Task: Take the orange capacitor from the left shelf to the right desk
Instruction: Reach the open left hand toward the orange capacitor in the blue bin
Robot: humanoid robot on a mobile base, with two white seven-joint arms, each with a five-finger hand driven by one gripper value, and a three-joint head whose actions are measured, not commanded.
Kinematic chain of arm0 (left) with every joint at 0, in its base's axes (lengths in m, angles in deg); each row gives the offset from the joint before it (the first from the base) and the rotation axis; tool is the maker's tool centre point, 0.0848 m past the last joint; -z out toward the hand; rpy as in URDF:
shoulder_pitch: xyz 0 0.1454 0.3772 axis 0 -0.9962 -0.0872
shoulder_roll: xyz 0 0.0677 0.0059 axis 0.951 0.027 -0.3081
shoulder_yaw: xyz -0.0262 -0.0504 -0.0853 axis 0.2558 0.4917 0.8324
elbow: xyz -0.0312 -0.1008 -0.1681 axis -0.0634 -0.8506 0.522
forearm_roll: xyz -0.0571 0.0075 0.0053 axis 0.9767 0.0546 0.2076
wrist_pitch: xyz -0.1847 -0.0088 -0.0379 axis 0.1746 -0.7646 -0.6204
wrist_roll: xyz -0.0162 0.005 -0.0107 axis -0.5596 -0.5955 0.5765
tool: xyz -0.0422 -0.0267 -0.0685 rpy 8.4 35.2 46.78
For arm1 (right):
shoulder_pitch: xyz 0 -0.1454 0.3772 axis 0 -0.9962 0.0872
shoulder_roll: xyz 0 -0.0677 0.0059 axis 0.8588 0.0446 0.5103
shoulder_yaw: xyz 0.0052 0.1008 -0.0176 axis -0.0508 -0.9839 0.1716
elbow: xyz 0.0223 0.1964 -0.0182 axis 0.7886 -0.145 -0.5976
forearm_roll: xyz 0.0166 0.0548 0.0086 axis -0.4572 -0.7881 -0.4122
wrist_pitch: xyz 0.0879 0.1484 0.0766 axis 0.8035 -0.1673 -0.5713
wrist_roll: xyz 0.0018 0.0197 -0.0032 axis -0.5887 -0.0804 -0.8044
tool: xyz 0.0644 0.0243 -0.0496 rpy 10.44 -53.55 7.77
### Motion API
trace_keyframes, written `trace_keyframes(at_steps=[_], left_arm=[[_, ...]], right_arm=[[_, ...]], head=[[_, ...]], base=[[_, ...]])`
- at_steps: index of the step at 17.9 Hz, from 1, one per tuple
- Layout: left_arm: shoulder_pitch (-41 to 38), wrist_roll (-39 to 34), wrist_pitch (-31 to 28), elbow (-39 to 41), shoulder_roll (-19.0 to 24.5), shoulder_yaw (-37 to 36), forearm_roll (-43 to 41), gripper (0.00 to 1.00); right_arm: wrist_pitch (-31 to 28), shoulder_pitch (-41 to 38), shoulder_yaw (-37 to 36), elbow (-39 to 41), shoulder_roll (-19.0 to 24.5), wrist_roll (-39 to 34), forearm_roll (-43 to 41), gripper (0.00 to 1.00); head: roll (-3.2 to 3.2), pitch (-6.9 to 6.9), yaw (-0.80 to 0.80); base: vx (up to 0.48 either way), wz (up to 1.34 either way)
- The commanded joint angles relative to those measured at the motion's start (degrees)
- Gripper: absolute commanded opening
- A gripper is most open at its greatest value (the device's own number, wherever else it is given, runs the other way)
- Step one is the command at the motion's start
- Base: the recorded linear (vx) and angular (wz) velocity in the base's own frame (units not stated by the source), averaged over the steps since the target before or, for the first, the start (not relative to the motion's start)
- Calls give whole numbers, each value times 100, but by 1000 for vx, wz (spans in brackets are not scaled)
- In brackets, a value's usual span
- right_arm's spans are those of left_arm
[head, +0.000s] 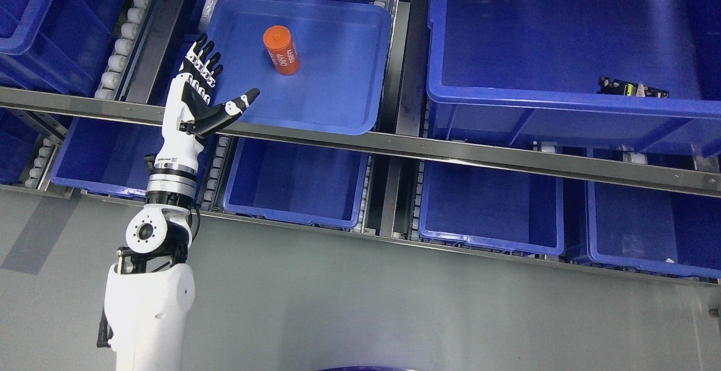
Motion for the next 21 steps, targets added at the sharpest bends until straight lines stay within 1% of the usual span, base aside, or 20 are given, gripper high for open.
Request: trace_keyframes(at_steps=[1,5,8,10,11,12,14,19,21], left_arm=[[-56,7,32,68,100,146,0,100],[-30,7,15,51,100,172,0,100],[277,103,-20,-115,100,128,-35,100],[479,383,-20,-536,517,111,-62,100],[602,620,-20,-773,676,119,-62,100],[708,831,-20,-975,747,137,-62,100],[954,1061,-20,-1301,791,154,-70,100],[1551,1185,15,-2277,765,76,-456,100],[1728,1272,15,-2576,721,-134,-588,100]], right_arm=[[41,-114,-70,100,-100,0,18,100],[32,-114,-70,100,-100,0,18,100],[32,-114,-70,100,-100,0,18,100],[41,-114,-70,100,-100,0,18,100],[32,-114,-70,100,-100,0,18,100],[32,-114,-70,100,-100,0,18,100],[32,-114,-70,100,-100,0,18,100],[41,-114,-70,100,-100,0,18,100],[32,-114,-70,100,-100,0,18,100]], head=[[0,0,0],[0,0,0],[0,0,0],[0,0,0],[0,0,0],[0,0,0],[0,0,0],[0,0,0],[0,0,0]], base=[[0,0],[0,0],[0,0],[0,0],[0,0],[0,0],[0,0],[0,0],[0,0]])
